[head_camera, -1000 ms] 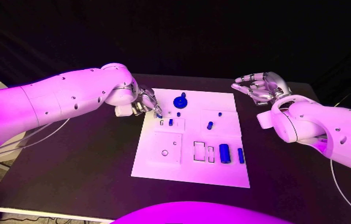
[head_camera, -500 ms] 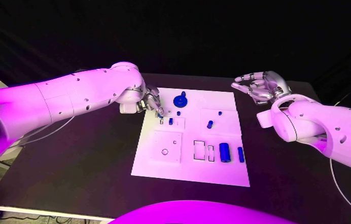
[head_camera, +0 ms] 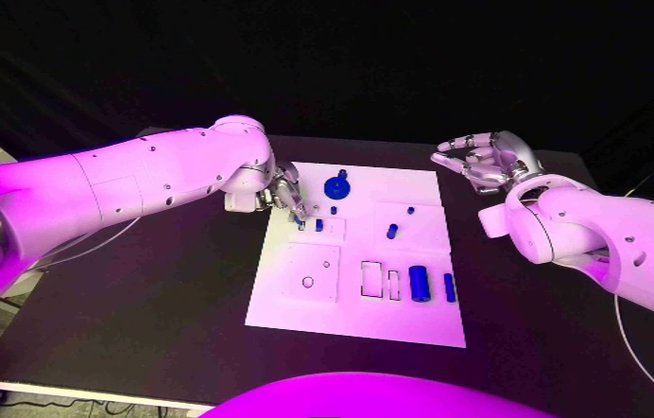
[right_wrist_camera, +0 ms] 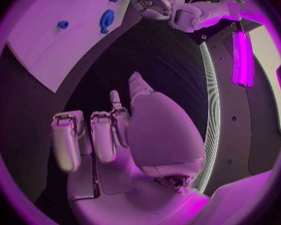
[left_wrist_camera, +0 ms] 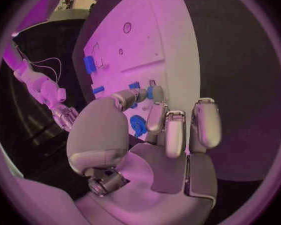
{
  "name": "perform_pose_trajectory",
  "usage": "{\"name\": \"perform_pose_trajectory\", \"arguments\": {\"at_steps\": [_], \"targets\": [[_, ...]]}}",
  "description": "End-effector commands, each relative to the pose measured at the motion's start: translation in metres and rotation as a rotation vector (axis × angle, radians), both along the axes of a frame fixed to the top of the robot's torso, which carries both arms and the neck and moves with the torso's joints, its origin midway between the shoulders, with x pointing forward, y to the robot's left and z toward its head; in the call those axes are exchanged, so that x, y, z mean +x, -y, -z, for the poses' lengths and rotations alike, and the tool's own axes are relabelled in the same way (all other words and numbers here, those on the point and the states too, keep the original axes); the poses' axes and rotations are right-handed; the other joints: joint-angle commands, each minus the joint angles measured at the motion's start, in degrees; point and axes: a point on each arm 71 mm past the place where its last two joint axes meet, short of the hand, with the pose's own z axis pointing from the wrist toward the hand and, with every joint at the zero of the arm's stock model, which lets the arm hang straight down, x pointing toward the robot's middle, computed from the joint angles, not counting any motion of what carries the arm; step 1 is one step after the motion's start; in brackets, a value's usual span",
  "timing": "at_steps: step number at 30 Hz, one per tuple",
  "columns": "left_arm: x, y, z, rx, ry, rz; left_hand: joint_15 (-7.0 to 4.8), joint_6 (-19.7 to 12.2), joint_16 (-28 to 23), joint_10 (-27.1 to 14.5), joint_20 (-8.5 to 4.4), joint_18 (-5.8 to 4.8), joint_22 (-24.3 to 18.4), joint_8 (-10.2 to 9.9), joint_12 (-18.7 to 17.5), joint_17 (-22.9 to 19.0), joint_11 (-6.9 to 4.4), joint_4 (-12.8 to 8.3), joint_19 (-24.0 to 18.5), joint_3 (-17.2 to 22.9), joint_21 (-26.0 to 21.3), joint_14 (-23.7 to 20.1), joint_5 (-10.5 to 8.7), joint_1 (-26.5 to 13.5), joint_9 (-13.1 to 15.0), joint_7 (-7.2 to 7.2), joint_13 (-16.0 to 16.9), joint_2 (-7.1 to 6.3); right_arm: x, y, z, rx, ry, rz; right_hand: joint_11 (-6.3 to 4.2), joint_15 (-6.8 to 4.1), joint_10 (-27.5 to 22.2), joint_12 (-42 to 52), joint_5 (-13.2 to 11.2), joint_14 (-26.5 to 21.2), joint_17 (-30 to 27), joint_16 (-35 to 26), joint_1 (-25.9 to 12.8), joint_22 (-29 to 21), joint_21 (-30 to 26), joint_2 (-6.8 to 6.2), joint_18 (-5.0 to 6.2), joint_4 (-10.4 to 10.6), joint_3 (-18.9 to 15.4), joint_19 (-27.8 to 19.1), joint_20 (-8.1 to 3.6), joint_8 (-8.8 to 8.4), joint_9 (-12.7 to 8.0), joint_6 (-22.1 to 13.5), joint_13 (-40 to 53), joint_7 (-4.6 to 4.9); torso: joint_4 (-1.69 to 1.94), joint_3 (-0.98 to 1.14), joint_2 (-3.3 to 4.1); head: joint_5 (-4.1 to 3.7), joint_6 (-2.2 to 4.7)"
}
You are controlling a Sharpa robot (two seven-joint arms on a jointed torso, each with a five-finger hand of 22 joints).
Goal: Assemble the parts on the task board
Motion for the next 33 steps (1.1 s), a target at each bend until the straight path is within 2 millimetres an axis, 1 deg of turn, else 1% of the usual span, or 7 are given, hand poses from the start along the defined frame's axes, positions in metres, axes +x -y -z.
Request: {"name": "perform_pose_trajectory", "arguments": {"at_steps": [1,3,7,16,22,33], "targets": [[-0.0016,0.0025,0.0005,0.012,-0.011,0.014,-0.42,0.61,0.18,0.31,-0.22,-0.65,5.09,-0.38,0.14,13.88,0.04,-12.23,0.21,11.87,0.22,5.61,0.24,0.14,-0.03,-0.28,-0.04,0.32,-0.0004,-0.0019,-0.0006,-0.002,0.011,-0.018,-0.17,-0.3,0.05,-0.19,0.11,4.48,8.93,-0.39,0.19,14.08,-0.25,-0.02,0.18,-0.09,-0.31,4.9,-0.15,0.18,0.05,-0.42,7.83,-0.11,-0.01,-0.03,0.0,0.05,0.04],[-0.002,0.003,0.0005,0.012,-0.01,0.014,-0.42,0.62,0.16,0.26,-0.22,-0.63,5.05,-0.39,0.07,13.82,0.04,-12.23,0.16,11.86,0.18,5.59,0.29,0.14,-0.03,-0.28,-0.15,0.33,-0.0003,-0.0019,-0.0006,-0.003,0.011,-0.018,-0.17,-0.3,0.05,-0.19,0.11,4.48,8.93,-0.39,0.19,14.08,-0.25,-0.02,0.18,-0.09,-0.31,4.9,-0.15,0.18,0.05,-0.42,7.83,-0.11,0.0,-0.05,0.02,0.03,0.01],[-0.0027,0.0039,0.0006,0.012,-0.008,0.014,-0.42,0.62,0.16,0.26,-0.22,-0.63,5.05,-0.39,0.07,13.82,0.04,-12.23,0.16,11.86,0.18,5.59,0.29,0.14,-0.03,-0.28,-0.15,0.33,-0.0003,-0.0021,-0.0006,-0.002,0.011,-0.019,-0.17,-0.3,0.05,-0.19,0.11,4.48,8.93,-0.39,0.19,14.08,-0.25,-0.02,0.18,-0.09,-0.31,4.9,-0.15,0.18,0.05,-0.42,7.83,-0.11,0.01,-0.02,0.02,0.1,0.16],[-0.0049,0.0053,0.0038,0.009,-0.006,0.013,-0.42,0.64,0.14,0.25,-0.23,-0.64,5.07,-0.41,0.06,13.79,0.05,-12.21,0.18,11.83,0.2,5.58,0.39,0.12,-0.04,-0.27,-0.17,0.36,-0.0003,-0.0021,-0.0005,-0.002,0.01,-0.019,-0.17,-0.3,0.05,-0.19,0.11,4.48,8.93,-0.39,0.19,14.08,-0.25,-0.02,0.18,-0.09,-0.31,4.9,-0.15,0.18,0.05,-0.42,7.83,-0.11,-0.06,-0.02,0.01,0.05,0.02],[-0.0074,0.0068,0.0058,0.01,-0.015,0.022,-0.42,0.64,0.14,0.25,-0.23,-0.64,5.07,-0.41,0.06,13.79,0.05,-12.21,0.18,11.83,0.2,5.58,0.39,0.12,-0.04,-0.27,-0.17,0.36,-0.0002,-0.0017,-0.0005,-0.003,0.01,-0.018,-0.17,-0.3,0.05,-0.19,0.11,4.48,8.93,-0.39,0.19,14.08,-0.25,-0.02,0.18,-0.09,-0.31,4.9,-0.15,0.18,0.05,-0.42,7.83,-0.11,-0.03,-0.01,0.0,0.04,-0.06],[-0.0084,0.0072,0.0068,0.015,-0.011,0.026,-0.43,0.66,0.15,0.31,-0.24,-0.63,5.06,-0.44,0.11,13.8,0.04,-12.2,0.16,11.79,0.18,5.58,0.5,0.1,-0.05,-0.28,-0.05,0.38,-0.0001,-0.0019,-0.0005,-0.003,0.01,-0.018,-0.17,-0.3,0.05,-0.19,0.11,4.48,8.93,-0.39,0.19,14.08,-0.25,-0.02,0.18,-0.09,-0.31,4.9,-0.15,0.18,0.05,-0.42,7.83,-0.11,-0.02,-0.02,-0.01,0.04,-0.01]]}}
